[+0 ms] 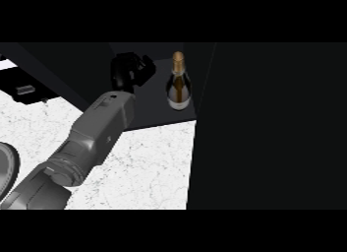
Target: Pick up the wine, place it into the cabinet and close the cabinet
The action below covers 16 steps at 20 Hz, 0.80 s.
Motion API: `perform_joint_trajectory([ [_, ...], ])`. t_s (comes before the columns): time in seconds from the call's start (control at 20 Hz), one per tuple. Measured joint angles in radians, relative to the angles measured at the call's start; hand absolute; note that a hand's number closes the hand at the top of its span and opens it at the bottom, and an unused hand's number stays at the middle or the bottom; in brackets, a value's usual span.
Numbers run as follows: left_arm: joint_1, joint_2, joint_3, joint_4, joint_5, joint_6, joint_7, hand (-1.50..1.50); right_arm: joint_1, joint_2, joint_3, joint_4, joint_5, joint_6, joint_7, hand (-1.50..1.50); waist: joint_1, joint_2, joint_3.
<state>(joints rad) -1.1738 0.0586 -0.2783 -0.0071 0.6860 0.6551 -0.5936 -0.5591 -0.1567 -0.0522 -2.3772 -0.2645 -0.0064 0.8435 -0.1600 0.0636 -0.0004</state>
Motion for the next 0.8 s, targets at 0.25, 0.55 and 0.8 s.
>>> perform_joint_trajectory([
  [0.25,0.017,0.027,-0.037,0.003,-0.040,0.067,0.024,1.50,-0.003,0.005,-0.002,-0.001,-0.001,-0.004,-0.001,-1.50,-0.005,0.002,0.000],
  [0.55,0.042,0.032,-0.068,-0.010,-0.074,0.099,0.043,-1.50,-0.008,0.001,0.007,-0.002,-0.002,0.003,0.000,-1.50,-0.014,0.005,-0.001],
  [0.8,0.046,0.034,-0.069,-0.011,-0.075,0.065,0.064,-1.50,-0.012,0.002,0.012,-0.003,-0.003,0.008,0.000,-1.50,-0.017,0.004,-0.002],
])
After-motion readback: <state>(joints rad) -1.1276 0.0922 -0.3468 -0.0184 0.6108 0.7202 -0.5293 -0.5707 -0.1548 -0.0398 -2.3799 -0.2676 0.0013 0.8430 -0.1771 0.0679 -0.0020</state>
